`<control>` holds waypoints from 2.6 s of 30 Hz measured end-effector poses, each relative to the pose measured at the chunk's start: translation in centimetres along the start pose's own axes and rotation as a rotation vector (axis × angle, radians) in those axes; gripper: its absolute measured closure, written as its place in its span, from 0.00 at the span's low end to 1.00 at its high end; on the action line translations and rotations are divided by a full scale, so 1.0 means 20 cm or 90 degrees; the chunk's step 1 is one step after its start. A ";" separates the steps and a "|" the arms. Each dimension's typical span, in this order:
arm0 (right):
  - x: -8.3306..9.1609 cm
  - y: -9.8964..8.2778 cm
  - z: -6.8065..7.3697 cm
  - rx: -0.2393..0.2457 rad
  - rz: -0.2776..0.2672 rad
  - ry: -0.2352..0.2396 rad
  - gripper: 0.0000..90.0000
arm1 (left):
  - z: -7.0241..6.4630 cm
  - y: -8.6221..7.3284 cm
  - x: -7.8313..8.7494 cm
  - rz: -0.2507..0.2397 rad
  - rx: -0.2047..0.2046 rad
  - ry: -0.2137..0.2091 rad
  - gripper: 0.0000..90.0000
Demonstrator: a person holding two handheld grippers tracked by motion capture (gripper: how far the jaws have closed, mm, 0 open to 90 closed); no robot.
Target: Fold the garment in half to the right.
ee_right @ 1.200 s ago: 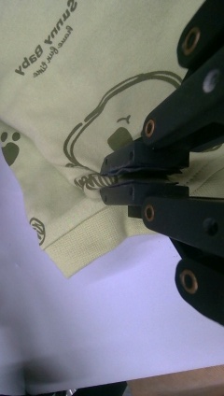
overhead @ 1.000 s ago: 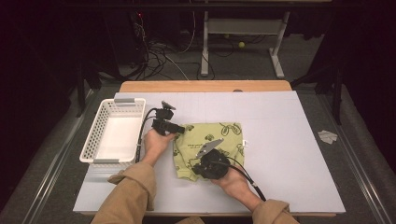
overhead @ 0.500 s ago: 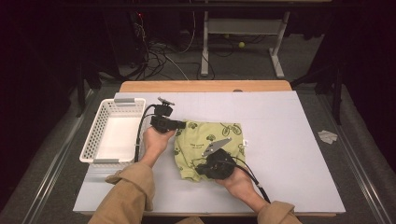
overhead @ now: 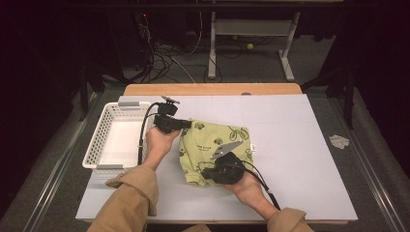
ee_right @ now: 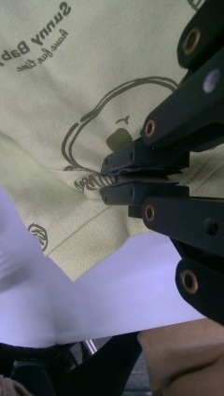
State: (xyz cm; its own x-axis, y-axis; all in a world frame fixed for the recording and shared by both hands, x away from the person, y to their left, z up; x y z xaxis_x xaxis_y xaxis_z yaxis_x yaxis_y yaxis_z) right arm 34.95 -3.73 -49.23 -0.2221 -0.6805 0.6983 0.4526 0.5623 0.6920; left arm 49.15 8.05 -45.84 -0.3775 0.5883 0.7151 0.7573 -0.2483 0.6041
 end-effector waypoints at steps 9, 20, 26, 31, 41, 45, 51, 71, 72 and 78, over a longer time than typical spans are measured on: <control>-0.01 0.05 0.00 -0.015 -0.014 0.015 0.96 | 0.05 0.02 0.05 0.019 0.008 0.021 0.84; -0.09 0.19 0.09 -0.006 -0.023 0.046 0.96 | 0.16 0.00 0.19 0.028 0.020 0.045 0.84; -0.11 0.14 0.08 -0.021 -0.020 0.044 0.96 | 0.12 -0.01 0.13 0.037 0.007 0.042 0.84; -0.13 0.14 0.08 -0.027 -0.019 0.045 0.96 | 0.11 0.00 0.10 0.037 0.007 0.039 0.83; -0.12 0.10 0.06 -0.038 -0.040 0.048 0.96 | 0.04 0.03 0.02 0.029 0.014 0.013 0.83; -0.10 0.07 0.04 -0.050 -0.047 0.045 0.96 | 0.01 0.03 -0.03 0.030 0.010 0.006 0.83; -0.07 0.04 0.01 -0.064 -0.060 0.043 0.96 | -0.04 0.06 -0.07 0.033 0.000 -0.001 0.83; 0.05 -0.06 -0.08 -0.108 -0.076 0.035 0.96 | -0.18 0.12 -0.21 0.040 -0.016 -0.030 0.84; 0.05 -0.06 -0.08 -0.108 -0.075 0.034 0.96 | -0.18 0.12 -0.22 0.041 -0.020 -0.028 0.84; 0.04 -0.05 -0.07 -0.098 -0.072 0.026 0.96 | -0.16 0.11 -0.20 0.047 -0.028 -0.015 0.84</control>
State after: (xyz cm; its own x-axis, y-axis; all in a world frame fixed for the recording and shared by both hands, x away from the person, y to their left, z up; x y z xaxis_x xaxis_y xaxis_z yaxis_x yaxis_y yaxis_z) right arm 35.53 -5.55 -49.66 -0.2451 -0.7551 0.6080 0.5540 0.4055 0.7270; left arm 50.67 2.71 -46.14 -0.3088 0.5847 0.7502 0.7585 -0.3244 0.5651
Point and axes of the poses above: each handheld gripper's, and its own axes: x roughly backward along the jaws, y roughly out of its top, z roughly to its left, the point moved 9 cm from there along -x, roughly forward along the jaws, and after that the axes turned 2 degrees about -z, right-handed, at the moved point
